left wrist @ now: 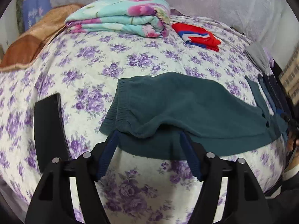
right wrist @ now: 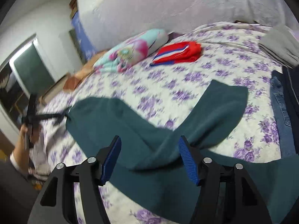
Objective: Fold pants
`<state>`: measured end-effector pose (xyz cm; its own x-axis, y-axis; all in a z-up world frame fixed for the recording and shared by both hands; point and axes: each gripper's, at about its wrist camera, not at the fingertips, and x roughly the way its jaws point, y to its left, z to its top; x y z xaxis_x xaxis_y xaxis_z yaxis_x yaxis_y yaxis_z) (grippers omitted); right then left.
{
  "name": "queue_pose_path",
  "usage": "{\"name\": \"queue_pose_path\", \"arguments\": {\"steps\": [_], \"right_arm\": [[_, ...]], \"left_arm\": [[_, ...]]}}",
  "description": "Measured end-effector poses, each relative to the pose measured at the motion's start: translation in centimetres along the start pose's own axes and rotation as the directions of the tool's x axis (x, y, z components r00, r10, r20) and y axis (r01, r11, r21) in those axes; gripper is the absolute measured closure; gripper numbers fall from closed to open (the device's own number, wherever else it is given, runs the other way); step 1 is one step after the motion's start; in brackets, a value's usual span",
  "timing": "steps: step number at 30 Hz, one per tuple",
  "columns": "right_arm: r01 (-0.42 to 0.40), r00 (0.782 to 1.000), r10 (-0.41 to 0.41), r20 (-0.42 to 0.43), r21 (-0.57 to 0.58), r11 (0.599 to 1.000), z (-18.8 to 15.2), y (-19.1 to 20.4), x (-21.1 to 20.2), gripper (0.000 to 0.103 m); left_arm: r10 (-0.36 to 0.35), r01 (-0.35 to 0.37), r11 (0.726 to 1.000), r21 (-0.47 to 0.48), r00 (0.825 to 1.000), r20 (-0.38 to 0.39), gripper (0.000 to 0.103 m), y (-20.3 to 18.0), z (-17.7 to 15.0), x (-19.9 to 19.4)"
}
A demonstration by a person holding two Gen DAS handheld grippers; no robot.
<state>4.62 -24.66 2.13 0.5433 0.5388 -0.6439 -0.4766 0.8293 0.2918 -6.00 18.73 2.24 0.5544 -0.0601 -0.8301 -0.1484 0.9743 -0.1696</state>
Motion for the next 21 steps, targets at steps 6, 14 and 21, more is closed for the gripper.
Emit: {"name": "queue_pose_path", "arguments": {"steps": [6,14,21], "right_arm": [[-0.030,0.999,0.031,0.024,-0.034,0.999,0.5,1.3,0.7,0.036],[-0.031,0.999,0.034,0.034,-0.082,0.996,0.7,1.5,1.3,0.032],[-0.041,0.998,0.044,0.042,-0.059,0.997,0.1,1.0,1.1,0.032]], "left_arm": [[-0.073,0.044,0.970,-0.237,0.991,-0.115,0.036,1.1,0.1,1.0],[-0.169,0.097,0.898,-0.430,0.977,-0.133,0.035,0.8,1.3,2.0],[-0.161,0.046,0.826,-0.562,0.975,-0.156,0.044,1.9,1.7,5.8]]}}
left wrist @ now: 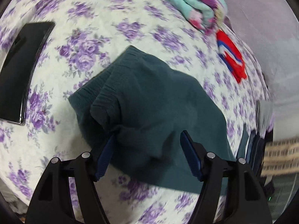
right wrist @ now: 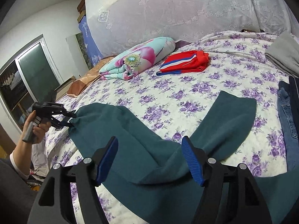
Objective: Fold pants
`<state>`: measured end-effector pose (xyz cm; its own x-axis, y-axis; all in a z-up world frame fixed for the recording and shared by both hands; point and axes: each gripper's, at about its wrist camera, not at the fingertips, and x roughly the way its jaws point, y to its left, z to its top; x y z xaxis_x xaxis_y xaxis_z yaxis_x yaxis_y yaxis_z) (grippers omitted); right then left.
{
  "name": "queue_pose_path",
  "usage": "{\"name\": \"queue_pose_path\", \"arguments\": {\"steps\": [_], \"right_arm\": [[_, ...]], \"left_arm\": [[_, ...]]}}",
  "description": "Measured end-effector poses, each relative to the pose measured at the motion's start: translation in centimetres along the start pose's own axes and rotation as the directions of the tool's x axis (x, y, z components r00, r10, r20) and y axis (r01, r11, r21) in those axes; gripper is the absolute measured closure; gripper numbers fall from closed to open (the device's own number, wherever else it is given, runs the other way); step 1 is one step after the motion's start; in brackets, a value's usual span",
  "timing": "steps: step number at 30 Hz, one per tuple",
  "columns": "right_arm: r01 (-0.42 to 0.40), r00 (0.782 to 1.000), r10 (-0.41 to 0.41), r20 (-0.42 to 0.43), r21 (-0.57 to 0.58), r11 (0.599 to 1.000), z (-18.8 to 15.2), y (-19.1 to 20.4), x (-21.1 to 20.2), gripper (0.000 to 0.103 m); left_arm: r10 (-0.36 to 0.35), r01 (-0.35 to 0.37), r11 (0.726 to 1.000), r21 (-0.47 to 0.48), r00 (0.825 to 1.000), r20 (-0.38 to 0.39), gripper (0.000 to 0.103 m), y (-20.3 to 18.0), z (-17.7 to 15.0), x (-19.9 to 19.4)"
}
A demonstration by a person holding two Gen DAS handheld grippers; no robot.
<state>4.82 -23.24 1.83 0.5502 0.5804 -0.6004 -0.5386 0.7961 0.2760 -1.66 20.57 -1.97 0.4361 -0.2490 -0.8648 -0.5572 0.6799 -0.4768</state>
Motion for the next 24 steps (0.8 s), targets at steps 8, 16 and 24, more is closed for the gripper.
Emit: {"name": "queue_pose_path", "arguments": {"steps": [8,16,24], "right_arm": [[0.022,1.000,-0.022,-0.009,0.011,1.000,0.1,0.1,0.3,0.032],[0.308,0.950,-0.298,-0.095,0.119,0.944,2.3,-3.7,2.0,0.032],[0.494,0.857,-0.457,-0.238,0.125,0.860,7.8,-8.2,11.4,0.032]], "left_arm": [[0.154,-0.162,0.987,0.011,0.957,0.245,0.094,-0.6,-1.4,-4.5],[0.318,-0.331,0.943,0.033,0.927,0.197,0.097,1.8,-1.2,-3.6],[0.251,-0.344,0.919,0.190,0.886,0.389,0.045,-3.2,-3.5,-5.5]]}}
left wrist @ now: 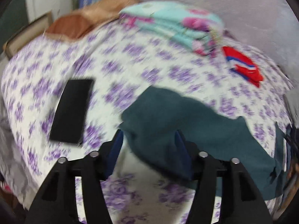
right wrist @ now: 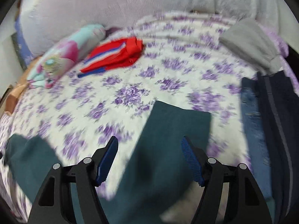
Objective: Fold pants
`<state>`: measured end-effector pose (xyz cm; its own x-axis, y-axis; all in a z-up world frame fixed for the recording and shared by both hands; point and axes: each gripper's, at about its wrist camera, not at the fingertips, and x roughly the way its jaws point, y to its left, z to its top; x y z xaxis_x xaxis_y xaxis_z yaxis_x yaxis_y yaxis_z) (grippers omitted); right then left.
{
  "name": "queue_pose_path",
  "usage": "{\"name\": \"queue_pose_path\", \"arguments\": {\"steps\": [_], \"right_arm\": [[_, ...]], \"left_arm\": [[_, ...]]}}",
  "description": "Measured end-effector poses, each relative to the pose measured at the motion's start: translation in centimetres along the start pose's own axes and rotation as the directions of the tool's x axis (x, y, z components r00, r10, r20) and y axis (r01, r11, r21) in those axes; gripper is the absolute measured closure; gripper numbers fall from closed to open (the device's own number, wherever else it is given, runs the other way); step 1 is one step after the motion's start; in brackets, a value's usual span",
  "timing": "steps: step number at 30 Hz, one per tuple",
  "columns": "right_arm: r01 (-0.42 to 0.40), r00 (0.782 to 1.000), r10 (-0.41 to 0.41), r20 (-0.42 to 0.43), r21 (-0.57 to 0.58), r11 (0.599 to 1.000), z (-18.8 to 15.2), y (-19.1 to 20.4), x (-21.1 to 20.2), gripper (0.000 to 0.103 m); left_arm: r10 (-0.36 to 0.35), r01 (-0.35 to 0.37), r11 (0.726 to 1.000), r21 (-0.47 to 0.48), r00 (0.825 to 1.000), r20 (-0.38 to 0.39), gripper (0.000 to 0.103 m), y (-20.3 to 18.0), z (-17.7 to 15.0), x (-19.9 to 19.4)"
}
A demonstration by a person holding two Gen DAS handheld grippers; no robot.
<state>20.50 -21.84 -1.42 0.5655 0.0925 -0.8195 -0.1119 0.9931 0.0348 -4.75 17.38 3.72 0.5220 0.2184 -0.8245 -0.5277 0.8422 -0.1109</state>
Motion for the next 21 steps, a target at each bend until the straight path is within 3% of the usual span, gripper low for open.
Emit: {"name": "queue_pose_path", "arguments": {"steps": [3,6,7,9,11,14,17,19,20,21], "right_arm": [[0.104,0.990,-0.105,-0.091,-0.017,0.994,1.1,1.2,4.4,0.042],[0.079,0.994,-0.074,-0.083,0.066,0.995,0.7,-0.5,3.9,0.093],[0.040,0.998,-0.036,-0.046,0.096,0.995,0.2,-1.4,2.1,0.100],[-0.065,0.996,0.056,0.067,0.149,0.987,-1.3,-3.4,-2.8,0.100],[-0.137,0.976,0.100,0.194,0.190,0.972,-4.3,-6.4,-9.3,0.100],[-0.175,0.941,0.083,0.327,0.265,0.948,-10.9,-11.3,-17.3,0.100],[-0.218,0.949,0.116,0.294,0.343,0.914,-16.8,-14.8,-18.5,0.099],[-0.119,0.985,0.060,0.161,0.388,0.914,-20.2,-16.0,-16.6,0.093],[-0.052,0.995,0.012,0.096,0.425,0.904,-21.6,-16.7,-15.6,0.085],[-0.053,0.996,0.017,0.084,0.451,0.891,-22.3,-17.3,-15.2,0.085]], "left_arm": [[-0.043,0.042,0.996,0.081,0.999,0.011,0.040,-2.6,-0.6,0.3],[-0.071,0.078,0.988,0.136,0.996,-0.055,0.040,-4.7,-1.2,2.5],[-0.067,0.079,0.985,0.154,0.994,-0.082,0.040,-5.4,-1.4,3.5],[-0.038,0.060,0.982,0.179,0.991,-0.127,0.040,-5.9,-1.8,5.4],[-0.023,0.052,0.980,0.192,0.989,-0.149,0.037,-5.6,-2.0,6.9],[-0.031,0.063,0.971,0.229,0.989,-0.143,0.035,-5.3,-1.9,7.0],[-0.039,0.075,0.968,0.241,0.988,-0.150,0.034,-5.1,-1.8,7.2],[-0.031,0.068,0.965,0.251,0.988,-0.149,0.033,-5.3,-1.7,7.3],[-0.023,0.060,0.964,0.260,0.989,-0.144,0.033,-5.4,-1.8,7.2],[-0.018,0.055,0.963,0.264,0.990,-0.141,0.033,-5.7,-1.8,7.2]]}}
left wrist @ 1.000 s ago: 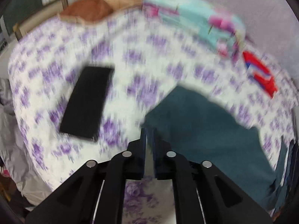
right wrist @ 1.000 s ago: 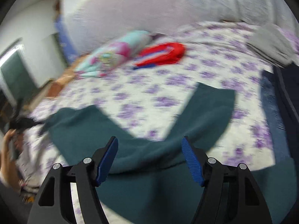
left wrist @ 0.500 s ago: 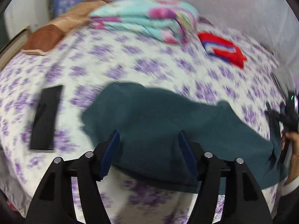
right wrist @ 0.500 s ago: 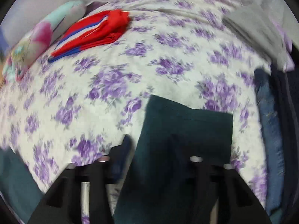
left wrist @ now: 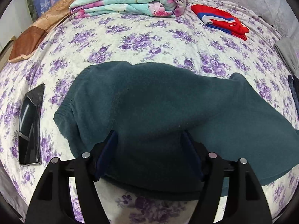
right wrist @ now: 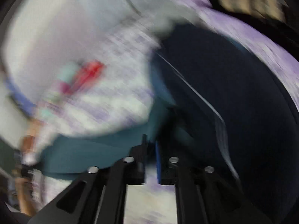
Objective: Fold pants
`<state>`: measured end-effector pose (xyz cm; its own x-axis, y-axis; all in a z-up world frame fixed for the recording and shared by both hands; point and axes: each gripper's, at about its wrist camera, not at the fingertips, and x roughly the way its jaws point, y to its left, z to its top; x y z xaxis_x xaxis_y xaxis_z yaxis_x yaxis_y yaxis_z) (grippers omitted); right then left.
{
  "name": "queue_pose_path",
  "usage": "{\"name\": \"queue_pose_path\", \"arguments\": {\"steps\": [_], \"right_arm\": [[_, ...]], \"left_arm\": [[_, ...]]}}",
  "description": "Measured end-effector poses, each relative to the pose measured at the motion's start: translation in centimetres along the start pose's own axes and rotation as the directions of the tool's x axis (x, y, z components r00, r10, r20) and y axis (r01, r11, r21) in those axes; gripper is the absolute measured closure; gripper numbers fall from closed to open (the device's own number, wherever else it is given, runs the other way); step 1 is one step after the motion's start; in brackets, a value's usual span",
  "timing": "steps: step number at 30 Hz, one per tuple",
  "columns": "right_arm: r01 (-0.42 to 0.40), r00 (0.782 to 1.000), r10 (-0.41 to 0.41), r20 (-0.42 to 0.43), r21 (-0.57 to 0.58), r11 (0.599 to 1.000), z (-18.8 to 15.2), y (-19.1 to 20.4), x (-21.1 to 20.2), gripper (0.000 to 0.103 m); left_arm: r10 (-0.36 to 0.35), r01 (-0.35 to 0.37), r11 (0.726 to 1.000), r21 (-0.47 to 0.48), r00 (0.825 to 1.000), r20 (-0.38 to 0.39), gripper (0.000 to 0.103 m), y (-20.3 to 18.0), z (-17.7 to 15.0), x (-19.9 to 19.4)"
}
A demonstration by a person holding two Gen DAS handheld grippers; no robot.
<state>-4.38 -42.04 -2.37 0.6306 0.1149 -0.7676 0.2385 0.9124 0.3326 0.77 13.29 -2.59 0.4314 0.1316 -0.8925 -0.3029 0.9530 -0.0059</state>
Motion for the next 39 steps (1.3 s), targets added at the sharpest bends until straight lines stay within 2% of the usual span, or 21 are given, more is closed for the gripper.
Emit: {"name": "queue_pose_path", "arguments": {"steps": [1,3,5,7,9,12,15,16,17,18,20,21,23,25,27,29,30,32,33,35,39], "right_arm": [[-0.045,0.999,0.044,0.015,0.025,0.999,-0.3,-0.6,-0.4,0.085],[-0.057,0.997,0.057,0.058,0.003,0.998,-0.3,0.0,-1.6,0.079],[-0.059,0.989,0.065,0.131,-0.052,0.997,0.4,1.1,-3.1,0.062],[-0.044,0.986,0.061,0.158,-0.110,0.993,1.3,2.1,-3.6,0.061],[0.016,0.985,0.012,0.174,-0.158,0.987,2.3,3.0,-2.9,0.061],[0.036,0.990,0.000,0.142,-0.252,0.967,3.9,4.3,-0.6,0.062],[0.091,0.994,-0.066,0.089,-0.314,0.945,5.2,5.0,2.8,0.067],[0.108,0.994,-0.096,0.053,-0.325,0.940,5.5,5.1,4.2,0.072],[0.138,0.990,-0.135,0.030,-0.341,0.930,5.5,5.1,5.1,0.086],[0.169,0.985,-0.168,0.033,-0.360,0.918,5.6,5.4,5.5,0.091],[0.168,0.986,-0.157,0.059,-0.356,0.919,5.8,5.8,4.7,0.098],[0.178,0.982,-0.146,0.117,-0.346,0.921,6.3,6.0,3.4,0.098],[0.198,0.972,-0.146,0.182,-0.311,0.930,7.0,5.7,1.9,0.098],[0.224,0.972,-0.187,0.142,-0.322,0.920,7.4,5.5,2.9,0.095],[0.306,0.951,-0.304,0.062,-0.352,0.885,7.2,5.2,6.1,0.088],[0.356,0.932,-0.351,0.089,-0.392,0.848,6.6,6.0,6.3,0.085],[0.383,0.922,-0.372,0.107,-0.383,0.840,6.7,6.6,5.5,0.077],[0.363,0.932,-0.329,0.154,-0.348,0.864,6.9,7.4,3.7,0.050],[0.343,0.936,-0.287,0.203,-0.339,0.876,6.9,8.4,2.3,0.046],[0.281,0.951,-0.208,0.229,-0.361,0.889,6.5,10.0,0.9,0.043],[0.027,0.994,0.023,0.109,-0.435,0.900,6.2,14.9,2.8,0.040]], "left_arm": [[0.007,-0.007,1.000,0.000,1.000,0.000,0.033,0.0,0.0,-0.2],[0.016,-0.016,1.000,-0.009,1.000,0.002,0.034,0.0,-0.3,-0.8],[0.026,-0.026,1.000,-0.009,1.000,0.011,0.035,0.1,-0.5,-1.5],[0.036,-0.036,0.999,-0.003,0.999,0.036,0.035,0.2,-0.7,-2.4],[0.039,-0.040,0.999,0.005,0.997,0.060,0.033,0.1,-0.8,-3.2],[0.050,-0.051,0.999,0.009,0.996,0.073,0.032,-0.1,-0.9,-3.7],[0.041,-0.042,0.999,0.015,0.996,0.074,0.032,-0.4,-0.9,-3.9],[0.038,-0.039,0.999,0.016,0.996,0.077,0.032,-0.6,-0.9,-3.9],[0.034,-0.035,0.999,0.018,0.996,0.084,0.032,-0.8,-0.9,-4.0],[0.031,-0.033,0.999,0.017,0.995,0.090,0.032,-1.0,-0.8,-3.9],[0.020,-0.022,1.000,0.019,0.995,0.099,0.032,-1.4,-0.8,-3.8],[0.013,-0.016,0.999,0.029,0.995,0.096,0.032,-1.8,-0.8,-3.6],[0.006,-0.011,0.999,0.050,0.996,0.090,0.032,-2.5,-0.9,-3.3],[0.015,-0.021,0.997,0.077,0.997,0.082,0.032,-3.2,-1.1,-2.7],[0.039,-0.046,0.994,0.101,0.997,0.070,0.032,-3.6,-1.2,-2.0],[0.057,-0.062,0.990,0.123,0.997,0.043,0.032,-3.7,-1.4,-1.2],[0.065,-0.069,0.989,0.132,0.997,0.037,0.031,-3.6,-1.6,-1.0],[0.064,-0.070,0.988,0.137,0.997,0.045,0.030,-3.2,-1.7,-1.4],[0.050,-0.057,0.989,0.140,0.997,0.054,0.030,-3.0,-1.6,-1.9],[0.030,-0.040,0.989,0.139,0.997,0.078,0.029,-2.6,-1.2,-2.7],[0.078,-0.105,0.985,0.139,0.980,0.184,0.024,-2.1,1.0,-4.0]]}}
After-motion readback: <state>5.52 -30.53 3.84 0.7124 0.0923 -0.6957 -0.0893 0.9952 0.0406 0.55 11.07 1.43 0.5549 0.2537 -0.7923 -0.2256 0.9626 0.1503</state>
